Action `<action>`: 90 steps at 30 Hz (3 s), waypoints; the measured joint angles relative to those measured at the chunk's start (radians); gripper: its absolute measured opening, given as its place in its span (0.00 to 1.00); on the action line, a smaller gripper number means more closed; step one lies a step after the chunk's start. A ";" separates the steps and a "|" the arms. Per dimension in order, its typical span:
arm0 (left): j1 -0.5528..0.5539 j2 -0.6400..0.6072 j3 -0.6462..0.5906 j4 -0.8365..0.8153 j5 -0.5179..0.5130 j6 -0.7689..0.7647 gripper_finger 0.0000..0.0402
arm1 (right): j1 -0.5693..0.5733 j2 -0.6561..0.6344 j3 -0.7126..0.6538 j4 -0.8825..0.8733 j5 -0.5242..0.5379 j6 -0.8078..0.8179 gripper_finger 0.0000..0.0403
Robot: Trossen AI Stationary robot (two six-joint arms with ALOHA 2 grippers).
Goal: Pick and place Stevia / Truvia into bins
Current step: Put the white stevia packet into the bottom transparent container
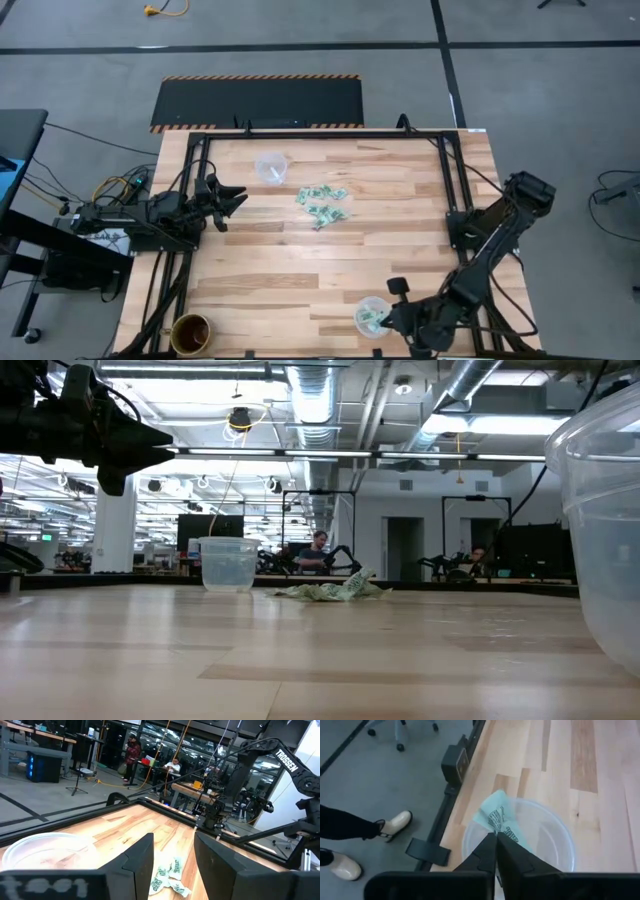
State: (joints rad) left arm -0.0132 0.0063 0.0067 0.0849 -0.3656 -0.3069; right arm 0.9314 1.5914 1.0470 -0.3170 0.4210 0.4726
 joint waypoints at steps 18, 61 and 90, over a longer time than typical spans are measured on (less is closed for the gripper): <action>0.000 0.000 0.000 0.000 0.000 0.000 0.32 | -0.075 -0.036 0.000 -0.051 0.007 -0.026 0.27; 0.000 0.010 0.000 0.000 0.003 0.000 0.32 | -0.976 0.145 -0.002 0.107 -0.317 -0.054 0.40; 0.000 0.010 0.000 0.000 0.003 0.000 0.32 | -0.980 0.229 0.000 0.010 -0.303 -0.090 0.45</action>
State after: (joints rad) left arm -0.0135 0.0158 0.0066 0.0845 -0.3626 -0.3069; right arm -0.0486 1.8202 1.0473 -0.3074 0.1184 0.3824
